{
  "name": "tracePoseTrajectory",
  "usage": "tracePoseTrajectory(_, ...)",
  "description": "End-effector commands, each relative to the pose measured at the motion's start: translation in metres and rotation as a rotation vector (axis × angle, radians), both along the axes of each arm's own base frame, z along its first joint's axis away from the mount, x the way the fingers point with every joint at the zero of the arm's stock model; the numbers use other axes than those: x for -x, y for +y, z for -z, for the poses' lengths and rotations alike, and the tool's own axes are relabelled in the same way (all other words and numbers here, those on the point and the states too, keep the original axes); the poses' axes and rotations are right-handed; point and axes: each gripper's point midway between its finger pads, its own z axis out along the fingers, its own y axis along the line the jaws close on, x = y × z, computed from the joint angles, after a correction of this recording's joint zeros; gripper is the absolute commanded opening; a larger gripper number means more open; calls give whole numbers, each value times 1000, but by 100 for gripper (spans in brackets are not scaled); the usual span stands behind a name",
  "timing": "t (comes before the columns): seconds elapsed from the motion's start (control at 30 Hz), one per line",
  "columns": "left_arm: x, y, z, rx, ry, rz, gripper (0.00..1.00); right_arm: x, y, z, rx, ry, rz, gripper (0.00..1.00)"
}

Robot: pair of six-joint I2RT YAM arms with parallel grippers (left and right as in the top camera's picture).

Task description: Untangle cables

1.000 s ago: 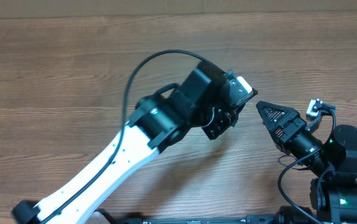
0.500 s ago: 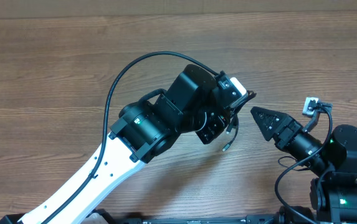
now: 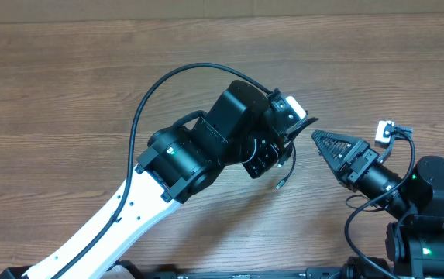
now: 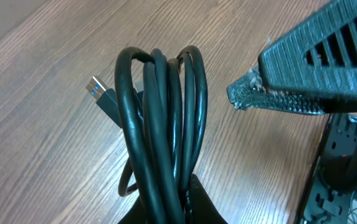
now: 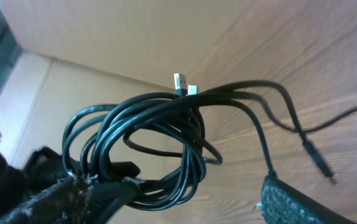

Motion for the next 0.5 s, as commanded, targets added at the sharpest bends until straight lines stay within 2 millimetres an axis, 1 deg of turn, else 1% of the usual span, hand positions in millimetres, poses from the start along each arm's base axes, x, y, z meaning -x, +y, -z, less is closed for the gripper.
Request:
tracePoseTrajectory(0.0,-1,0,-12,-9,-80,49,4,2,3,-3,-120,99,15,89)
tracePoseTrajectory(0.1,0,0,-12,-25,-105,80,4,4,8,-14,-129,53,-31,89)
tracePoseTrajectory(0.2,6,-4,-10,-40,-129,161,4,5,10,-23,-151,26,-51,89)
tracePoseTrajectory(0.3,11,-8,-7,-49,-153,235,4,5,10,-24,-165,35,-47,90)
tracePoseTrajectory(0.47,10,-10,-8,-53,-179,254,4,7,12,-25,-206,76,-55,90)
